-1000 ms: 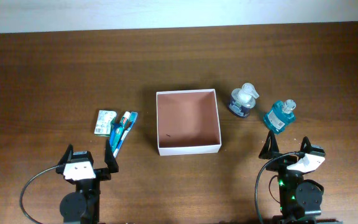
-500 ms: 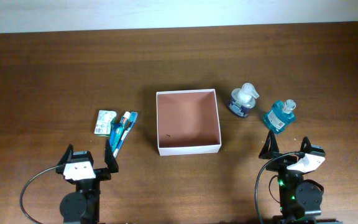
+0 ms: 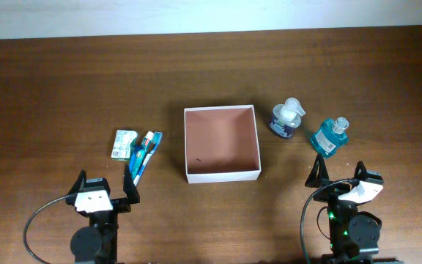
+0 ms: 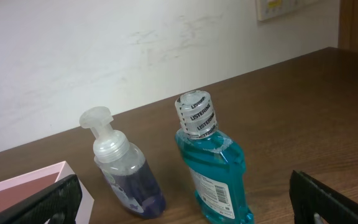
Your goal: Pack container
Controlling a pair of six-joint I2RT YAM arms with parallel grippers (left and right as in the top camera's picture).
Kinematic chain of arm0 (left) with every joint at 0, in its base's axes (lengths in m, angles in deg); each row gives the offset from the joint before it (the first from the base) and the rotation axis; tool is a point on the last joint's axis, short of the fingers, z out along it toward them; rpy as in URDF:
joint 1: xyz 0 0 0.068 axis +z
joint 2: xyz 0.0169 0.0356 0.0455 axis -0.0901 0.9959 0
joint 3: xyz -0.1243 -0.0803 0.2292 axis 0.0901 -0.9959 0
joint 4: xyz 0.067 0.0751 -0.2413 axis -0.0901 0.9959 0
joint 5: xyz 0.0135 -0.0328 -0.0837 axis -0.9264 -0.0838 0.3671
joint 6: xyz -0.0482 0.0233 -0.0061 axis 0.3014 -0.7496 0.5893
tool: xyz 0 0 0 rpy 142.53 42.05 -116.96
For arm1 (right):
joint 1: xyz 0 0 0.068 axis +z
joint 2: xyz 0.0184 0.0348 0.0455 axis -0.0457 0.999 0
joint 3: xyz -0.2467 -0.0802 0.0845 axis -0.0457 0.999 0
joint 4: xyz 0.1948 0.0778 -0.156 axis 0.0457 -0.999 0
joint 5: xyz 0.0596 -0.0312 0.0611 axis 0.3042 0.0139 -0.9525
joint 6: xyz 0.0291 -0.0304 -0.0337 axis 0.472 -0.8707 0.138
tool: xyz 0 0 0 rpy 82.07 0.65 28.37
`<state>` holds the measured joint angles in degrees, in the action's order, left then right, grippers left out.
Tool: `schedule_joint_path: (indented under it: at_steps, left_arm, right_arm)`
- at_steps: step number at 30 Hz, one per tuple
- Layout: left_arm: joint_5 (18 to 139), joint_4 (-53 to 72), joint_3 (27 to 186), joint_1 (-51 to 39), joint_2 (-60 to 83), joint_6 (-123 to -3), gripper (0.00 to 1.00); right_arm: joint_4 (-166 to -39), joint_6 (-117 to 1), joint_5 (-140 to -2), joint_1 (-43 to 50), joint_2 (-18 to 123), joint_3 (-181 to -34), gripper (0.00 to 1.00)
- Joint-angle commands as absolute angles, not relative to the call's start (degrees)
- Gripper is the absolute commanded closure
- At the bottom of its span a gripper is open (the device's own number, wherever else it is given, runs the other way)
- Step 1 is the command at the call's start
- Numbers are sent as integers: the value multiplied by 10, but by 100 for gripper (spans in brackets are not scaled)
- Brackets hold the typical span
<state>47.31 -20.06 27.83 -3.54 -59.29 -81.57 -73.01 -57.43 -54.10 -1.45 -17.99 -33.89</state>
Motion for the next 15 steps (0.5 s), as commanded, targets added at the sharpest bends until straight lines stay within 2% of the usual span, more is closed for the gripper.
schedule_joint_path:
  at_steps: [1, 6, 8, 11, 15]
  left_arm:
    - [479, -202, 271, -35, -599, -824, 1]
    - [479, -202, 271, -35, -599, -824, 1]
    - [479, -202, 271, -35, -599, -824, 1]
    - [479, -202, 271, -35, -599, -824, 1]
    - [479, -202, 271, -35, -599, -824, 1]
  right_arm:
    - [-735, -580, -540, -11, -185, -336, 2]
    - [-724, -579, -542, -11, -185, -336, 1]
    - [-705, -580, -586, -11, -185, -348, 2]
    - [-766, -585, -581, -11, -178, -414, 2]
    - [-828, -655, -559, -11, -131, -546, 2]
